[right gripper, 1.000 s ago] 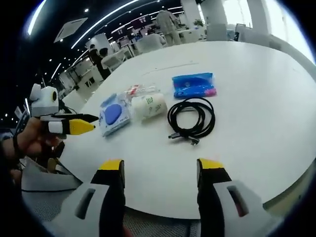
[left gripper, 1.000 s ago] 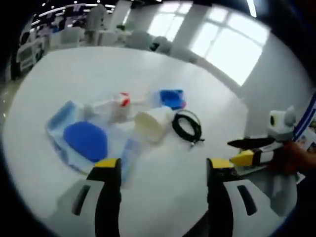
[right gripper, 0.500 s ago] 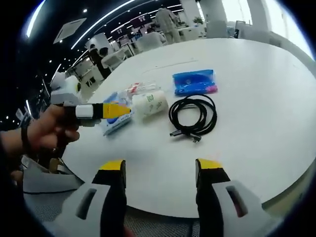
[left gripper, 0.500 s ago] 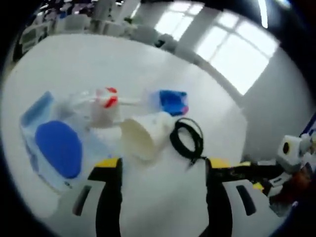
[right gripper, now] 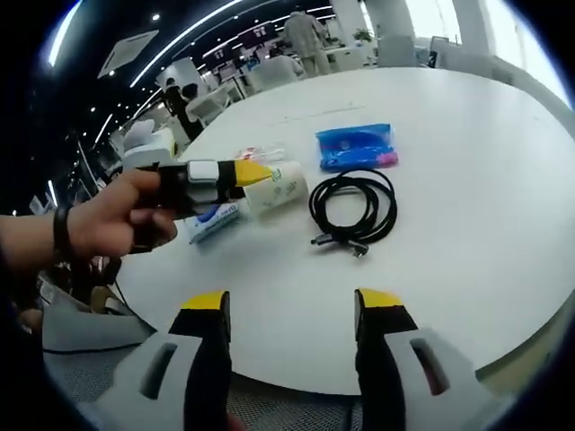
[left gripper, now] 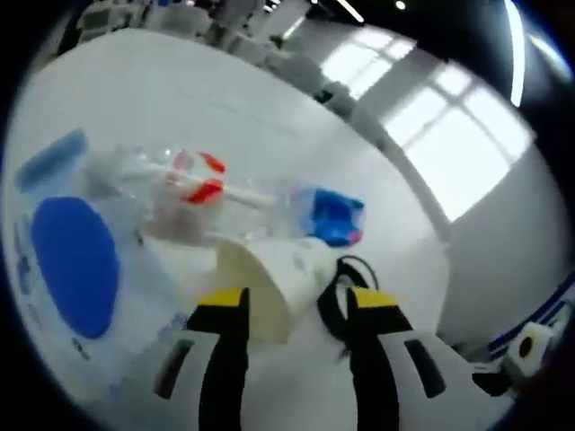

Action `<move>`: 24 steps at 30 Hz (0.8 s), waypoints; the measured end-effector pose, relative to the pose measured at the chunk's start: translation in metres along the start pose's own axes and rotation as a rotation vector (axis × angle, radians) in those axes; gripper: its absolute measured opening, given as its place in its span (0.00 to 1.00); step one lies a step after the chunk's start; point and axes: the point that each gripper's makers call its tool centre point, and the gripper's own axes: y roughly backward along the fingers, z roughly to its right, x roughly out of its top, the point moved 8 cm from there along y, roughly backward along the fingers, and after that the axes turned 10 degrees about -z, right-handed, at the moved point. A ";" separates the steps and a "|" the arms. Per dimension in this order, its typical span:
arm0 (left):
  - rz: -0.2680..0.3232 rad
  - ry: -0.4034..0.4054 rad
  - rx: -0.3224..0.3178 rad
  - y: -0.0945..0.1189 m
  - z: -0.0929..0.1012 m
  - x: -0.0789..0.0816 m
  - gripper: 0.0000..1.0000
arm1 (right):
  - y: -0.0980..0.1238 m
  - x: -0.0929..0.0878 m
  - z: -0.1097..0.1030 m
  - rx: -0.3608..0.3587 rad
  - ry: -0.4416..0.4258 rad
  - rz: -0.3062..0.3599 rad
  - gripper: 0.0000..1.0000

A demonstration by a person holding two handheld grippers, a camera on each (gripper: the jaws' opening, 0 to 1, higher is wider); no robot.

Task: Arrange the tabletop items into an orderly group along one side of the table until the central work area is clear of visible clutter.

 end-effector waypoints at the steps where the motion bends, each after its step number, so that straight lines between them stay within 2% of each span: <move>1: -0.011 0.006 0.002 0.000 0.002 -0.002 0.26 | 0.000 0.000 0.000 0.003 -0.004 0.000 0.55; 4: 0.000 0.018 0.014 -0.003 -0.003 0.001 0.19 | 0.000 0.000 0.000 0.003 -0.007 -0.001 0.54; 7: 0.018 0.025 0.015 -0.001 0.001 0.005 0.13 | 0.000 0.000 0.000 0.005 -0.011 0.001 0.54; 13: 0.046 -0.013 -0.010 0.009 0.011 0.011 0.00 | -0.001 0.001 0.000 0.004 -0.014 0.003 0.54; 15: 0.063 -0.048 0.007 0.015 0.015 0.013 0.00 | 0.000 0.001 0.000 0.004 -0.013 0.004 0.54; 19: 0.065 -0.117 -0.006 0.028 0.024 0.018 0.00 | -0.001 0.001 0.000 0.006 -0.016 0.004 0.54; 24: 0.095 -0.142 0.009 0.051 0.023 0.027 0.00 | -0.001 0.000 0.000 0.009 -0.016 0.001 0.53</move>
